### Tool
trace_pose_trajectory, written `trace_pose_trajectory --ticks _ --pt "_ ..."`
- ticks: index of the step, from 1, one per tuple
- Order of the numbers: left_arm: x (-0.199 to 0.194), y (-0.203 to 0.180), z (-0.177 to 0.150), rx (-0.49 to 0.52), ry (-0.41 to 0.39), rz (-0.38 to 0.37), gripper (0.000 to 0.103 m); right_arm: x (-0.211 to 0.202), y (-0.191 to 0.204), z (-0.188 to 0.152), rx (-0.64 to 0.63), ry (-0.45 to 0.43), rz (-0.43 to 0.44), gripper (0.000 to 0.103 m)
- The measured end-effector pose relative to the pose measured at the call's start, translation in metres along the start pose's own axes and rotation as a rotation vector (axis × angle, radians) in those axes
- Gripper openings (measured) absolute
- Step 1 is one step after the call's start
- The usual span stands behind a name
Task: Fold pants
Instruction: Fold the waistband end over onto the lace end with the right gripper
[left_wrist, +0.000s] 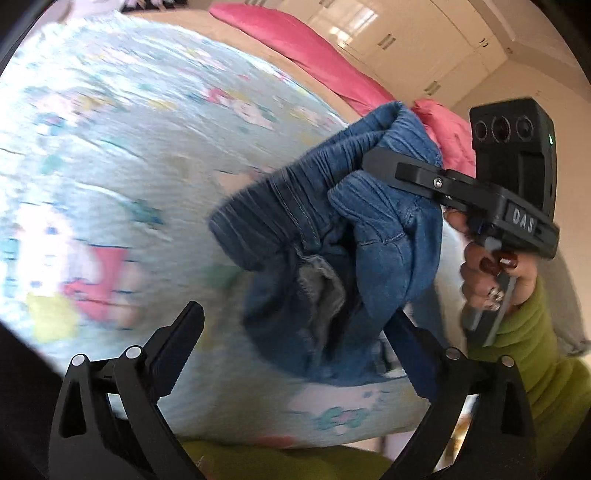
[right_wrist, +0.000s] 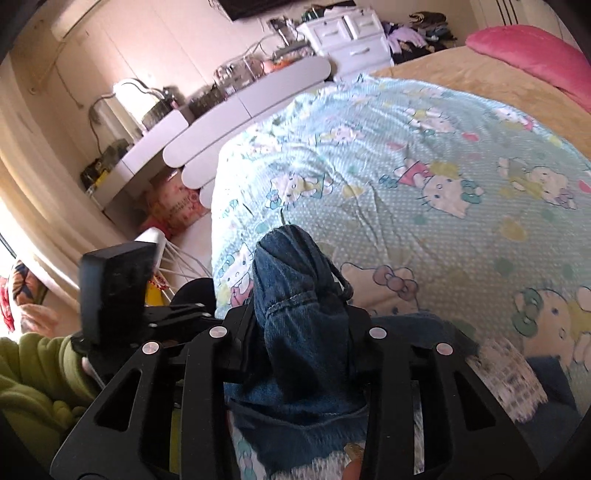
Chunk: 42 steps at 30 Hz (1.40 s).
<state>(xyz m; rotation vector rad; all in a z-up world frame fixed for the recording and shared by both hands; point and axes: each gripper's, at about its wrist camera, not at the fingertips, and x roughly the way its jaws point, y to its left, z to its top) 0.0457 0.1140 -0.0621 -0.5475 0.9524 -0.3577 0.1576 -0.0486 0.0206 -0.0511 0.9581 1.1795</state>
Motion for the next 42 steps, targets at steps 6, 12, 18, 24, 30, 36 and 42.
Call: trace_pose_trajectory --ticks 6,12,18,24,30,36,42 --pt "0.016 -0.03 0.008 -0.004 0.021 -0.124 0.058 -0.032 -0.012 -0.011 0.034 -0.065 -0.016 0.035" --pt "0.012 -0.087 0.005 0.164 -0.01 -0.176 0.059 -0.074 -0.034 -0.035 0.126 -0.178 -0.032 0.066" --pt "0.041 -0.134 -0.028 0.389 0.093 -0.181 0.071 -0.112 -0.067 -0.094 0.32 -0.221 -0.29 0.083" --pt "0.064 -0.14 -0.045 0.44 0.162 -0.118 0.075 -0.114 -0.068 -0.131 0.407 -0.211 -0.314 0.084" --pt "0.063 -0.142 -0.045 0.43 0.155 -0.113 0.078 -0.104 -0.076 -0.148 0.422 -0.121 -0.485 0.078" --pt "0.039 -0.132 -0.045 0.393 0.109 -0.111 0.084 -0.122 -0.056 -0.158 0.37 -0.189 -0.508 0.078" --pt "0.009 -0.121 -0.037 0.381 0.02 -0.031 0.096 -0.145 -0.03 -0.157 0.291 -0.245 -0.558 0.083"
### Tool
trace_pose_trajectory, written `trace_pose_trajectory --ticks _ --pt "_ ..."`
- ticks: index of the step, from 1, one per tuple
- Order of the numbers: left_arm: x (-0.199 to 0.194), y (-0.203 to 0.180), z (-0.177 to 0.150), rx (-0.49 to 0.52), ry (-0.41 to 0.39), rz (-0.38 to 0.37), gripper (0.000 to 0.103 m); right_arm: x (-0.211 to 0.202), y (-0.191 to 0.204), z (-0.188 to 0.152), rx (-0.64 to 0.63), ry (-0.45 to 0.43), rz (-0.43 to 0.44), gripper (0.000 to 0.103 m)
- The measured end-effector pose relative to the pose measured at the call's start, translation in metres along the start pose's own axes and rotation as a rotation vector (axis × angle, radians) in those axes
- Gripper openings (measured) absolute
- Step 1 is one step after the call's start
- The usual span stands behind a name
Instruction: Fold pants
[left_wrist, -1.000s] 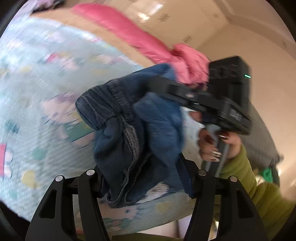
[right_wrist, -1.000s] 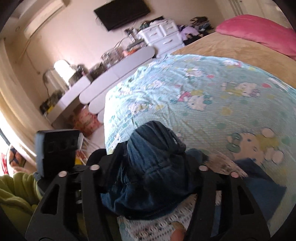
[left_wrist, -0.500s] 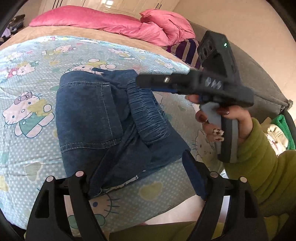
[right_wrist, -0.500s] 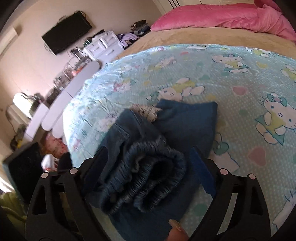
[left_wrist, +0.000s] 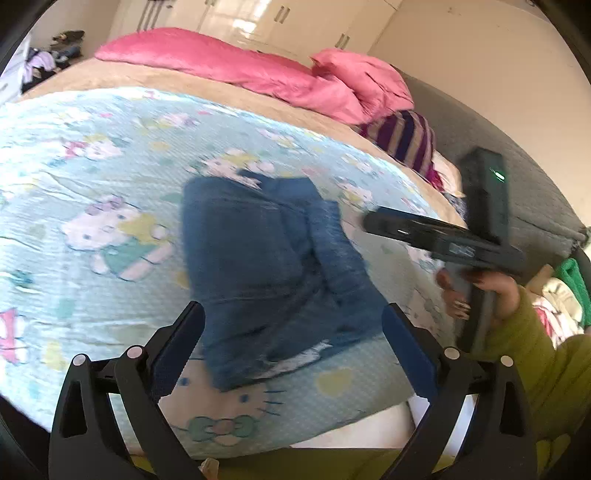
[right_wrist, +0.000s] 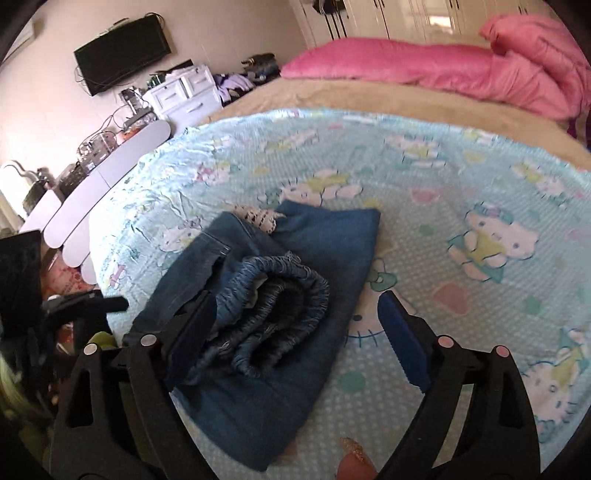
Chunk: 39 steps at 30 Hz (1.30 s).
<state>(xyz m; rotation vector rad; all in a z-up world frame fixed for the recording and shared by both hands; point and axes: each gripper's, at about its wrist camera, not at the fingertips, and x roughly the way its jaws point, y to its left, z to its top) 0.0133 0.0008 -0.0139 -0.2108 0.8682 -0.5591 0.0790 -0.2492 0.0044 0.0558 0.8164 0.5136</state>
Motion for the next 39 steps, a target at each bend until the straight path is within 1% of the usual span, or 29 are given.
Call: trace_pose_trajectory --ticks 2,3,5,10,13,16,18,19,21,24,26,27,28,29,30,31,32,34,36,37,39 --pt "-0.005 0.004 0.002 -0.006 -0.011 0.034 0.096 -0.011 0.005 0.0 -0.037 -0.029 -0.016 0.086" --pt "-0.009 0.008 0.002 -0.011 -0.017 0.062 0.098 -0.016 0.007 -0.001 -0.054 -0.04 -0.021 0.088" --pt "-0.015 0.013 0.006 -0.022 -0.026 0.088 0.098 -0.026 0.016 -0.004 -0.105 -0.06 -0.032 0.09" --pt "-0.028 0.032 0.013 -0.073 -0.05 0.141 0.098 -0.04 0.042 -0.017 -0.241 -0.082 -0.042 0.09" --pt "-0.029 0.04 0.02 -0.102 -0.054 0.172 0.098 -0.039 0.061 -0.027 -0.316 -0.066 -0.003 0.09" --pt "-0.024 0.048 0.026 -0.126 -0.048 0.186 0.098 -0.034 0.077 -0.035 -0.364 -0.04 0.046 0.09" --pt "-0.02 0.052 0.029 -0.139 -0.035 0.189 0.098 -0.029 0.087 -0.041 -0.403 -0.024 0.063 0.09" --pt "-0.017 0.052 0.032 -0.133 -0.03 0.192 0.098 -0.027 0.093 -0.043 -0.421 -0.018 0.07 0.089" --pt "-0.012 0.051 0.036 -0.115 -0.021 0.206 0.097 -0.021 0.103 -0.048 -0.459 0.004 0.092 0.083" --pt "0.001 0.048 0.045 -0.097 0.005 0.192 0.096 -0.013 0.117 -0.052 -0.512 0.023 0.097 0.083" --pt "0.01 0.046 0.05 -0.087 0.019 0.177 0.081 -0.009 0.125 -0.054 -0.542 0.028 0.107 0.08" --pt "0.016 0.044 0.052 -0.08 0.032 0.172 0.067 -0.007 0.128 -0.054 -0.553 0.032 0.114 0.079" --pt "0.022 0.043 0.055 -0.079 0.048 0.164 0.064 -0.004 0.131 -0.054 -0.565 0.039 0.122 0.078" --pt "0.029 0.042 0.058 -0.074 0.065 0.146 0.062 0.0 0.136 -0.055 -0.583 0.049 0.128 0.073" --pt "0.036 0.04 0.06 -0.065 0.08 0.134 0.054 0.004 0.14 -0.056 -0.605 0.06 0.128 0.067" --pt "0.042 0.039 0.061 -0.056 0.093 0.129 0.045 0.007 0.142 -0.057 -0.625 0.068 0.127 0.064" --pt "0.05 0.037 0.063 -0.045 0.11 0.132 0.042 0.011 0.145 -0.058 -0.651 0.076 0.122 0.058" --pt "0.063 0.036 0.064 -0.031 0.134 0.137 0.041 0.02 0.154 -0.061 -0.715 0.089 0.104 0.052" --pt "0.073 0.037 0.064 -0.026 0.155 0.146 0.041 0.026 0.16 -0.062 -0.761 0.095 0.091 0.044" --pt "0.078 0.038 0.065 -0.023 0.164 0.15 0.041 0.03 0.163 -0.063 -0.785 0.1 0.083 0.041" --pt "0.085 0.039 0.065 -0.024 0.172 0.159 0.041 0.04 0.165 -0.066 -0.824 0.123 0.073 0.028"
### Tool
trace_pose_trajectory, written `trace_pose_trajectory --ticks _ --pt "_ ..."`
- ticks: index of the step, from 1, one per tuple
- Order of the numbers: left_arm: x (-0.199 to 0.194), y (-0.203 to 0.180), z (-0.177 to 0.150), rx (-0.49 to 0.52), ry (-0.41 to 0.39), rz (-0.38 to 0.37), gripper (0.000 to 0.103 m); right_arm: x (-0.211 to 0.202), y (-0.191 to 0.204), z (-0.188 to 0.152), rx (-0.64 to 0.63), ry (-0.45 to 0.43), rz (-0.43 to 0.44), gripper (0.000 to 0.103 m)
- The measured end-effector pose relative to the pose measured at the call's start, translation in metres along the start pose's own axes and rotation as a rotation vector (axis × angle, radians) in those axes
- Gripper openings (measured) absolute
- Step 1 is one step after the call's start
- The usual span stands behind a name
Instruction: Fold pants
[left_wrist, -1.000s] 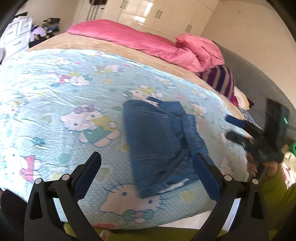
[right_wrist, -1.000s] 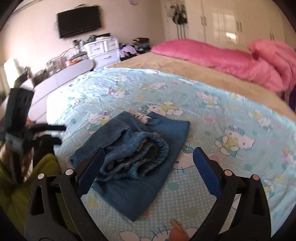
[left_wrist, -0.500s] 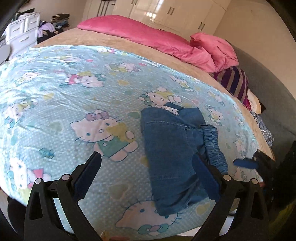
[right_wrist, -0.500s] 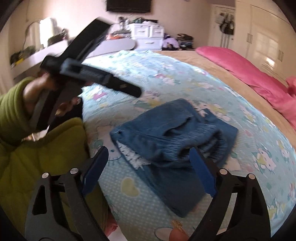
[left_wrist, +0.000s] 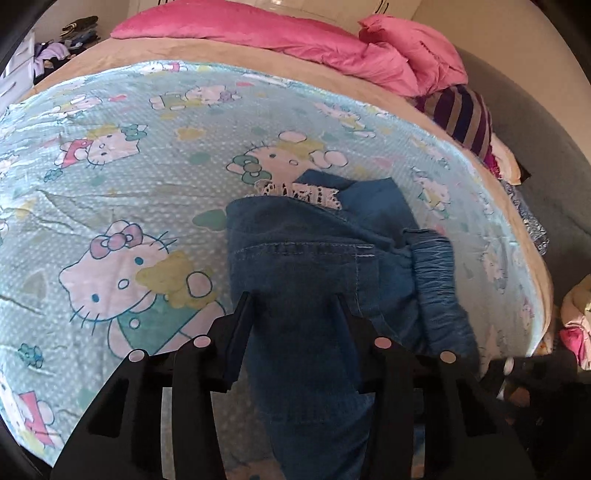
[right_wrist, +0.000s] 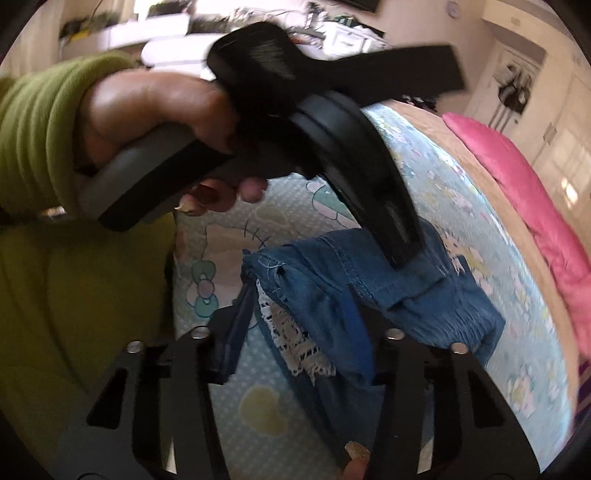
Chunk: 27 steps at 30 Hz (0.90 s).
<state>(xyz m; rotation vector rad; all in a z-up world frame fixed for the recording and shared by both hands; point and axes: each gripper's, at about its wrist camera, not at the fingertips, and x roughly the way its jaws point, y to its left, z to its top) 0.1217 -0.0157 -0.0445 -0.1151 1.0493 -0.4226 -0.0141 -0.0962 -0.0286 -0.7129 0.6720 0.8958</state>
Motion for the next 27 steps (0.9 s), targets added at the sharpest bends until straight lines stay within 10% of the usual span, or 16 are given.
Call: trace_pose_trajectory --ticks 8,27 --pt "0.005 0.006 0.001 -0.022 -0.004 -0.016 0.044 -0.023 -0.003 -0.006 0.039 -0.021 0.159 0.002" --pt "-0.02 -0.006 -0.012 0.022 -0.079 0.028 0.052 -0.049 -0.011 -0.02 0.213 -0.069 0.181 0.024"
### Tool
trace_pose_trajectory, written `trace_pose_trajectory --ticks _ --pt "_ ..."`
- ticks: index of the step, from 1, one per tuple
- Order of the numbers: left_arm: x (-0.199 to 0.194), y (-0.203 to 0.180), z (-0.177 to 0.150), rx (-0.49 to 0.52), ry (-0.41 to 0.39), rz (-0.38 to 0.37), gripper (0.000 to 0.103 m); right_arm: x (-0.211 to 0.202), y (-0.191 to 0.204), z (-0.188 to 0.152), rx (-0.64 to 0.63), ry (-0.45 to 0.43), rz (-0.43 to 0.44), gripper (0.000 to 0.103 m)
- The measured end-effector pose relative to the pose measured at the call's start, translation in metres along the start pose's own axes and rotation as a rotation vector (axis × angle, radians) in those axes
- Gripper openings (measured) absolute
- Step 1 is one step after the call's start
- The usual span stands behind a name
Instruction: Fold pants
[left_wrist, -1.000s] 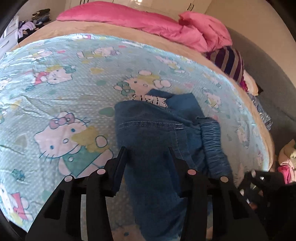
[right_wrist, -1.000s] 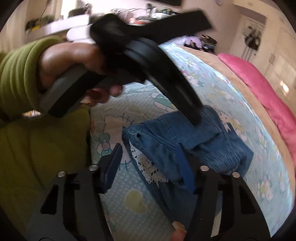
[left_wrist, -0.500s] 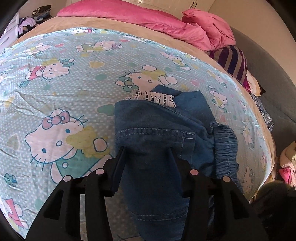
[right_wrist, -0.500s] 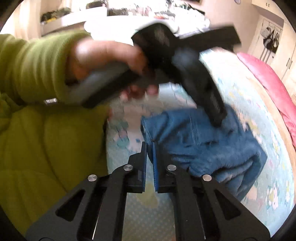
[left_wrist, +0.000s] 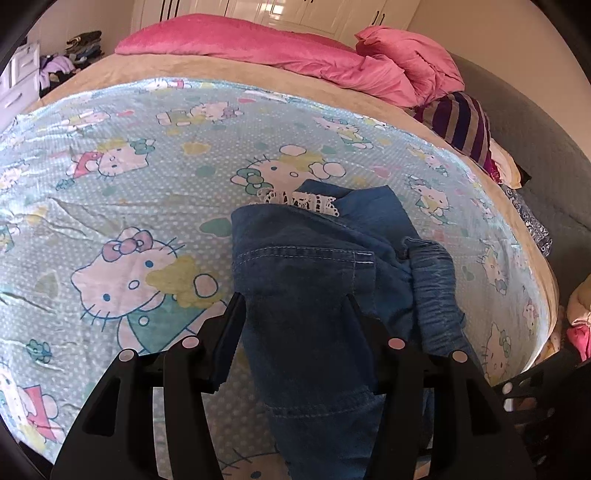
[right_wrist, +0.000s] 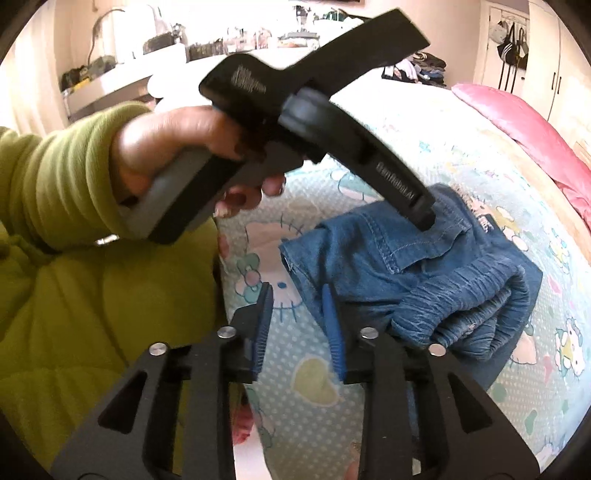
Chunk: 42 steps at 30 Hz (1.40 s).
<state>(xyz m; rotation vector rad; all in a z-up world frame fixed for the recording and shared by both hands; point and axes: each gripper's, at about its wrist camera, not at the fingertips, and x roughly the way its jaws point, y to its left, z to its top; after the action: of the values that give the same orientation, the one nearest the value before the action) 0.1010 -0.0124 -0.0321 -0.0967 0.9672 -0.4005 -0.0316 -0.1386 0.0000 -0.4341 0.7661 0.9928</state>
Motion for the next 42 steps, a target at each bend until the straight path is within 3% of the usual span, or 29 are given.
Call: trace_pose_trajectory --ticks 12,15,18,22,26,28,42 --pt "-0.024 -0.004 -0.006 0.018 -0.049 0.038 0.053 -0.048 -0.009 0.015 0.074 -0.137 -0.003 0.043" --pt "-0.032 -0.005 -0.007 0.02 -0.068 0.048 0.071 -0.064 -0.017 0.018 0.105 -0.184 -0.043 0.052" --pt "-0.041 -0.008 -0.007 0.031 -0.086 0.055 0.071 -0.069 -0.027 0.019 0.134 -0.217 -0.079 0.059" --pt "-0.052 -0.011 -0.009 0.04 -0.11 0.06 0.082 -0.078 -0.039 0.021 0.185 -0.26 -0.128 0.067" --pt "-0.061 -0.013 -0.01 0.043 -0.126 0.062 0.086 -0.085 -0.047 0.019 0.217 -0.296 -0.174 0.078" --pt "-0.065 -0.013 -0.011 0.042 -0.134 0.064 0.092 -0.089 -0.051 0.018 0.232 -0.306 -0.204 0.078" --pt "-0.07 -0.006 -0.014 0.02 -0.143 0.083 0.095 -0.09 -0.085 0.0 0.389 -0.309 -0.332 0.082"
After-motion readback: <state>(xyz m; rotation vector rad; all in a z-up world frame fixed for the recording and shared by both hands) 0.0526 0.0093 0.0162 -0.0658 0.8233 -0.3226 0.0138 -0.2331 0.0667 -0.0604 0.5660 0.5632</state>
